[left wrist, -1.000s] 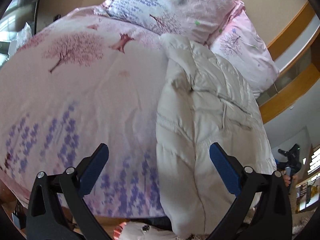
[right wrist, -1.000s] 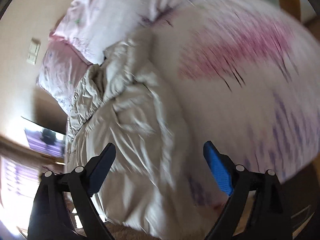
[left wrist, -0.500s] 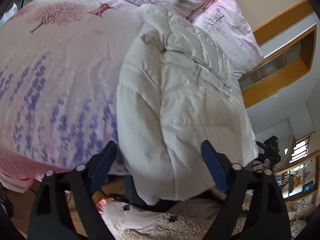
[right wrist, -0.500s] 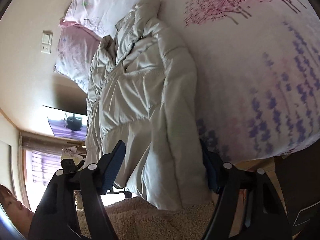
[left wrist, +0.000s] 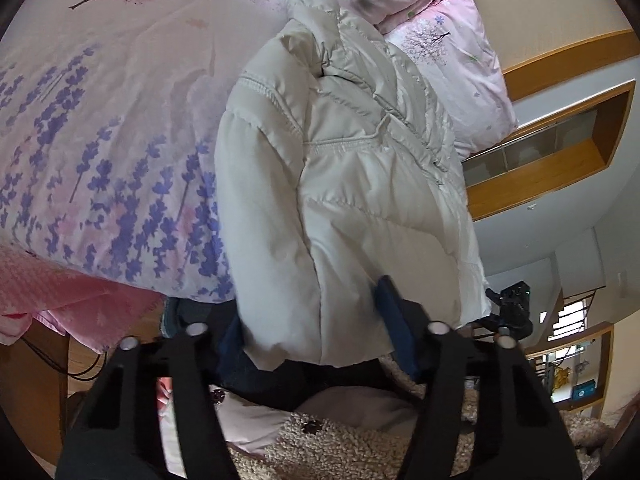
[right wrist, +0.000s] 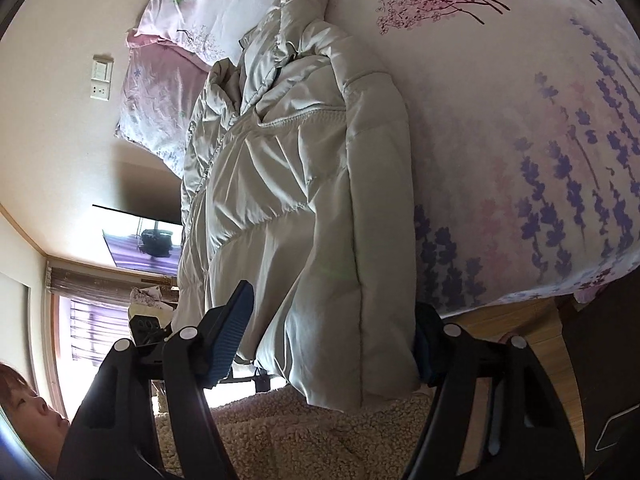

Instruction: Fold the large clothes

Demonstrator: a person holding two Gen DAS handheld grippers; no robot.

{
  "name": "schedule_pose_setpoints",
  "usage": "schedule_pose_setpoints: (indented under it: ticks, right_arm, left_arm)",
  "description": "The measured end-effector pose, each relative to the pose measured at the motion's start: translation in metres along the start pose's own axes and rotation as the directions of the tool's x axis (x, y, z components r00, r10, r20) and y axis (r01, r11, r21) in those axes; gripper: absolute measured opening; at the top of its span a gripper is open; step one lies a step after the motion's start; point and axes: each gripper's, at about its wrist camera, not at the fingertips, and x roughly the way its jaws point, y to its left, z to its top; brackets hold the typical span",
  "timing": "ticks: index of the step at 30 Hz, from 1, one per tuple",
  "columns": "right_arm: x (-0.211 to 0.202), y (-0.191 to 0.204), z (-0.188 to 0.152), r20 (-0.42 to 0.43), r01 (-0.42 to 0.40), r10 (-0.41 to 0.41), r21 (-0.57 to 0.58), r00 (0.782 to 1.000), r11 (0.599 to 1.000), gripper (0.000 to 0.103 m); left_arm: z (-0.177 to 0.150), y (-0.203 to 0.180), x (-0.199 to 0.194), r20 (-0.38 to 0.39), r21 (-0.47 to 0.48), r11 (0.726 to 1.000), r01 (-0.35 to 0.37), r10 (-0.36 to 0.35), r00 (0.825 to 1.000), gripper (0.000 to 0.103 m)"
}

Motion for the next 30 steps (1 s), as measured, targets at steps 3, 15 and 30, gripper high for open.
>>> schedule_pose_setpoints:
  ticks: [3,15,30]
  right_arm:
    - [0.007,0.008,-0.002,-0.033,0.018,-0.019,-0.025,0.999,1.000,0.045]
    - [-0.020,0.064,0.005,0.180,0.034,0.000,-0.188,0.984,0.982,0.016]
    - [-0.039,0.178,0.066,0.516,0.217,0.020,-0.395,0.856,0.893,0.016]
  left_arm:
    - [0.000,-0.001,0.002,-0.007,-0.004,1.000,-0.009,0.009,1.000,0.033]
    - [0.024,-0.032,-0.029,0.164,0.115,0.991,-0.072,0.053,0.985,0.013]
    - [0.124,-0.105,-0.059,0.461,0.213,0.954,-0.213,0.094,0.882,0.012]
